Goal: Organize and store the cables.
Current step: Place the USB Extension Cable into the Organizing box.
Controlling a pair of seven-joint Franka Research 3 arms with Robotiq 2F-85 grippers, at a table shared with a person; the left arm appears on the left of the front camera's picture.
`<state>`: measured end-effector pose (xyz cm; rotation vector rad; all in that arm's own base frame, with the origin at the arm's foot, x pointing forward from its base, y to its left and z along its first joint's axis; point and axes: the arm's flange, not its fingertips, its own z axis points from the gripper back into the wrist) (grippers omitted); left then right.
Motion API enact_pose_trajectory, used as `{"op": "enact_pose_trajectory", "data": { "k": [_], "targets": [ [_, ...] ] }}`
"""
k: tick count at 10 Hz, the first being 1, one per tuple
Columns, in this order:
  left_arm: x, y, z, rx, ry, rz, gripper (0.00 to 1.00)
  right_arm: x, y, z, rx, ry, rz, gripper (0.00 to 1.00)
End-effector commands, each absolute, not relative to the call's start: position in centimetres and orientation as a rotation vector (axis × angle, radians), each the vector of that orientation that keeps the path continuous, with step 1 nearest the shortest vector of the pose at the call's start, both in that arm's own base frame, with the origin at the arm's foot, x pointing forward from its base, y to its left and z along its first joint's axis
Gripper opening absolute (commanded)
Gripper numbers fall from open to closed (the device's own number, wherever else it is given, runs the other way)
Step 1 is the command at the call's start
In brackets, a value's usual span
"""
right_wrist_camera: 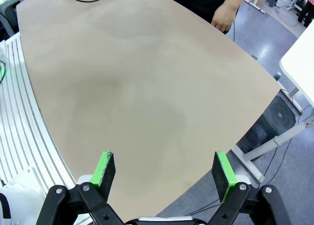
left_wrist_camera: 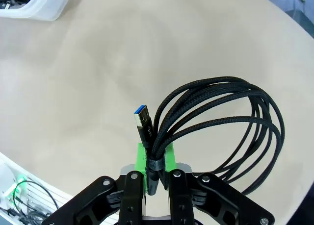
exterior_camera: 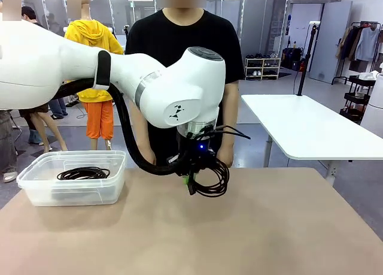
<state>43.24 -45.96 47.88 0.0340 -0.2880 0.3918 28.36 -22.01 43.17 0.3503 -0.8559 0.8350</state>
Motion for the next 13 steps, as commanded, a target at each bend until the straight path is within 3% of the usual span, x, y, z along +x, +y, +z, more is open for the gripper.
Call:
{"op": "enact_pose_trajectory", "data": {
  "k": [1, 6, 8, 13],
  "targets": [
    [43.1, -45.7, 48.0, 0.035, -0.289, 0.428, 0.13, 28.4, -22.1, 43.1, 0.348, -0.869, 0.839, 1.0],
    [43.5, -45.8, 47.7, 0.034, -0.283, 0.408, 0.16, 28.4, -22.1, 43.1, 0.348, -0.869, 0.839, 1.0],
    [44.5, -42.3, 51.3, -0.001, -0.271, 0.182, 0.16, 28.4, -22.1, 43.1, 0.348, -0.869, 0.839, 1.0],
    [47.2, -24.2, 55.8, -0.003, -0.294, 0.065, 0.16, 28.4, -22.1, 43.1, 0.348, -0.869, 0.839, 1.0]
  ]
}}
